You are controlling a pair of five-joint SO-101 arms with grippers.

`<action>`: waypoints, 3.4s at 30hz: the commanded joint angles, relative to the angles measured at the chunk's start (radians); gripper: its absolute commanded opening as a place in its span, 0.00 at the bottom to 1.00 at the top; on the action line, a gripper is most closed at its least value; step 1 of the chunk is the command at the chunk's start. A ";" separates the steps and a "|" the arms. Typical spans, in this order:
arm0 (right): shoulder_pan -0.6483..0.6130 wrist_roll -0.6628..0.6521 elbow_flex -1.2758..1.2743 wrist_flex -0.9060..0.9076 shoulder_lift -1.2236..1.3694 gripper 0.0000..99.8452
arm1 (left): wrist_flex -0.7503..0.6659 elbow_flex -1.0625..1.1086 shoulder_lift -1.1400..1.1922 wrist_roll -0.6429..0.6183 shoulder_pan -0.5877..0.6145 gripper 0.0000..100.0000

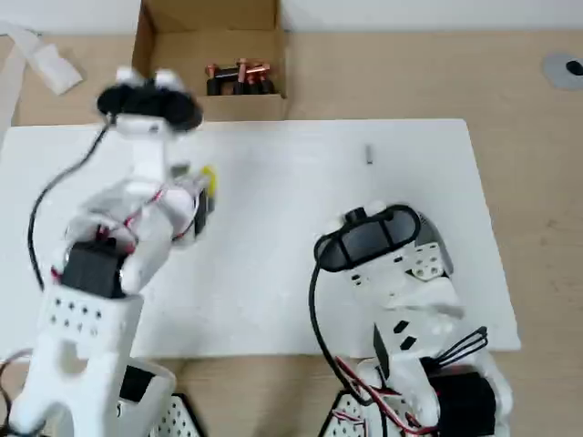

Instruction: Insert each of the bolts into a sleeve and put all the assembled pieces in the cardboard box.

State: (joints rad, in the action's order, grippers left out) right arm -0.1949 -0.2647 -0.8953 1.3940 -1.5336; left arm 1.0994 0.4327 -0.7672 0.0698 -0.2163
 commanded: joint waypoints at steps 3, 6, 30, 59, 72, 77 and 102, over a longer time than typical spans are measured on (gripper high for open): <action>0.018 0.009 -0.002 -0.011 0.036 0.26 | -0.060 -0.523 0.392 -0.009 0.005 0.08; 0.018 0.009 -0.002 -0.011 0.054 0.26 | -0.064 -0.763 0.610 -0.025 -0.046 0.09; 0.019 0.008 -0.004 -0.011 0.090 0.26 | 0.370 -1.557 1.073 -0.032 -0.278 0.16; 0.019 0.008 -0.004 -0.009 0.090 0.26 | 0.626 -0.563 0.490 -0.091 -0.388 0.18; 0.015 -0.025 -0.015 -0.011 0.090 0.26 | -0.212 0.499 -0.538 -0.275 -0.287 0.14; 0.018 -0.037 -0.047 -0.018 0.090 0.26 | -0.255 0.654 -0.788 -0.272 -0.267 0.14; -0.074 0.121 -0.317 -0.204 0.081 0.24 | -0.150 1.096 -1.055 0.002 -0.087 0.01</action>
State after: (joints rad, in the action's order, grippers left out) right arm -0.2608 -0.1603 -1.2068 1.2129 -1.4492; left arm 0.9413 1.5083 -1.8136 0.0852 -0.3805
